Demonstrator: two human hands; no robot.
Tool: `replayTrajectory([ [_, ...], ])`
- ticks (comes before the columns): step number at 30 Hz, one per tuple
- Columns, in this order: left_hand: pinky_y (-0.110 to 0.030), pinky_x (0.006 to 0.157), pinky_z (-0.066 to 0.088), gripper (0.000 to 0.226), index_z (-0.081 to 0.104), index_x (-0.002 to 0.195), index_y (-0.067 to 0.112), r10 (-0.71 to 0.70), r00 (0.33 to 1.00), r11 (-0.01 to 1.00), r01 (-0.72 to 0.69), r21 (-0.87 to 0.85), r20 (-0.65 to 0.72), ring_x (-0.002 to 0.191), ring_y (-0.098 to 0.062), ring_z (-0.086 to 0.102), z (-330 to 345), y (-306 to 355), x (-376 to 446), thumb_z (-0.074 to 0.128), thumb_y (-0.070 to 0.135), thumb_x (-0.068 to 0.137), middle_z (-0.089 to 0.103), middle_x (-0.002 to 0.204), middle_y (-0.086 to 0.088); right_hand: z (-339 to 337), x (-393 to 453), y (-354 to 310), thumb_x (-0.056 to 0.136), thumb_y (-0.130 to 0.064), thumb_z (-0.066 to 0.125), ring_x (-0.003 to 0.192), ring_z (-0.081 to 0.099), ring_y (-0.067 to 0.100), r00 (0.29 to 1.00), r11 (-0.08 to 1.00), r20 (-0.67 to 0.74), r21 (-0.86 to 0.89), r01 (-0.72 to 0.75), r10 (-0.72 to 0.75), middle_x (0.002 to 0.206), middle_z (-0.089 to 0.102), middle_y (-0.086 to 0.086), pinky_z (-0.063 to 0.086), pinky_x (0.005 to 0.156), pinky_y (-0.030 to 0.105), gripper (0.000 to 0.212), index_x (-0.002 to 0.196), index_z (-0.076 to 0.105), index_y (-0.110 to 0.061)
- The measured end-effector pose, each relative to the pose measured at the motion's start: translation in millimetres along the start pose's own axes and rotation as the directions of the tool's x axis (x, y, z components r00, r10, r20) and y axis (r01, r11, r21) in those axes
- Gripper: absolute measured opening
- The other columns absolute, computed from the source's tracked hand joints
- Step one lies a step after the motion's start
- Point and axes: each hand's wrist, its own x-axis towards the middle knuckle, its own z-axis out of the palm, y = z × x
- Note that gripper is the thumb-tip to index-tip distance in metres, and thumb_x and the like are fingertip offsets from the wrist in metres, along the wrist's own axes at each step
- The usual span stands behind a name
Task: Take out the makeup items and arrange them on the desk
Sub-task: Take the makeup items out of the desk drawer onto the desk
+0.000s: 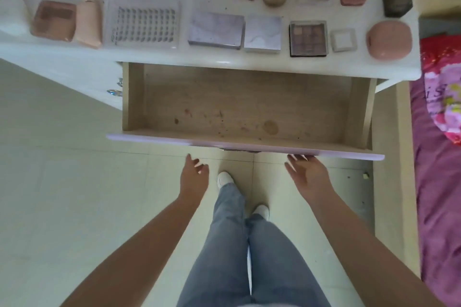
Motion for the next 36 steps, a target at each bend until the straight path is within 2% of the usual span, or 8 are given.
replayTrajectory([
  [2,-0.027,0.088,0.039,0.047,0.024,0.141,0.004,-0.140,0.989,0.801,0.137,-0.583,0.040,0.131,-0.024,0.038,3.6,10.4,9.0,0.031,-0.002,0.095,0.037,0.143,-0.011,2.5,0.0,-3.3,0.078,0.022,0.019,0.087,0.055,0.025,0.995,0.963,0.093,0.271,-0.003,-0.023,0.072,0.062,0.008,0.055,0.083,0.031,0.047,0.073,0.058,-0.004],
  [3,-0.027,0.092,0.038,0.046,0.028,0.139,0.002,-0.138,0.989,0.706,0.132,-0.695,0.048,0.134,-0.025,0.036,4.5,16.4,11.9,0.028,-0.005,0.094,0.036,0.144,-0.012,1.8,-2.1,-2.4,0.075,0.022,0.015,0.086,0.056,0.024,0.986,0.931,0.163,0.364,-0.026,-0.036,0.075,0.062,0.009,0.053,0.086,0.033,0.051,0.074,0.060,-0.002],
  [8,-0.027,0.106,0.026,0.062,0.029,0.141,0.011,-0.042,0.999,0.566,0.047,-0.823,0.028,0.136,-0.016,0.032,4.9,26.3,-1.3,0.019,-0.017,0.087,0.033,0.148,-0.003,-2.2,-21.0,-6.7,0.076,0.021,0.008,0.094,0.054,0.021,0.954,0.925,0.280,0.379,-0.006,-0.108,0.096,0.053,0.010,0.047,0.095,0.037,0.051,0.095,0.049,-0.003],
  [15,-0.029,0.113,0.015,0.056,0.019,0.144,0.010,0.030,0.996,0.826,0.021,-0.564,0.082,0.142,-0.024,0.014,3.1,55.4,-4.9,0.023,-0.008,0.091,0.016,0.154,-0.008,30.1,-33.8,-26.0,0.081,0.020,0.013,0.101,0.047,0.011,0.962,0.963,0.205,0.235,0.131,-0.181,0.092,0.049,-0.003,0.021,0.112,0.034,0.050,0.086,0.049,-0.013],
  [19,-0.027,0.112,0.011,0.072,0.008,0.147,0.017,0.117,0.988,0.840,-0.046,-0.541,0.097,0.143,-0.014,0.006,3.1,74.3,12.0,0.017,-0.018,0.085,0.005,0.155,0.002,49.6,-23.5,-41.3,0.084,0.020,0.015,0.114,0.041,0.013,0.956,0.952,0.204,0.266,0.153,-0.211,0.101,0.050,-0.004,0.021,0.111,0.031,0.048,0.095,0.050,-0.012],
  [32,-0.034,0.115,0.004,0.070,0.007,0.147,0.017,0.076,0.960,0.852,0.078,-0.518,0.270,0.143,-0.019,0.007,-7.9,145.2,66.1,0.031,-0.012,0.088,0.005,0.155,-0.005,104.2,17.0,-81.9,0.085,0.018,0.022,0.091,0.052,0.007,0.959,0.964,0.150,0.155,0.216,-0.239,0.092,0.051,-0.004,0.036,0.094,0.029,0.046,0.083,0.052,-0.017],
  [34,-0.033,0.114,0.010,0.070,0.009,0.147,0.021,0.063,0.955,0.890,0.078,-0.450,0.291,0.141,-0.019,0.014,-12.6,143.9,66.4,0.034,-0.009,0.089,0.011,0.154,-0.005,105.5,19.2,-77.7,0.088,0.014,0.028,0.102,0.049,0.011,0.964,0.973,0.131,0.016,0.230,-0.230,0.106,0.050,-0.004,0.034,0.098,0.030,0.041,0.100,0.051,-0.018],
  [36,-0.033,0.112,0.020,0.060,0.024,0.144,0.016,0.044,0.970,0.926,0.050,-0.375,0.238,0.136,-0.021,0.028,-19.2,147.0,68.2,0.037,-0.005,0.090,0.027,0.150,-0.005,111.4,17.5,-71.4,0.089,0.007,0.036,0.108,0.043,0.016,0.964,0.862,0.097,-0.432,0.264,-0.247,0.131,0.042,0.000,0.033,0.092,0.028,0.046,0.129,0.040,-0.015],
])
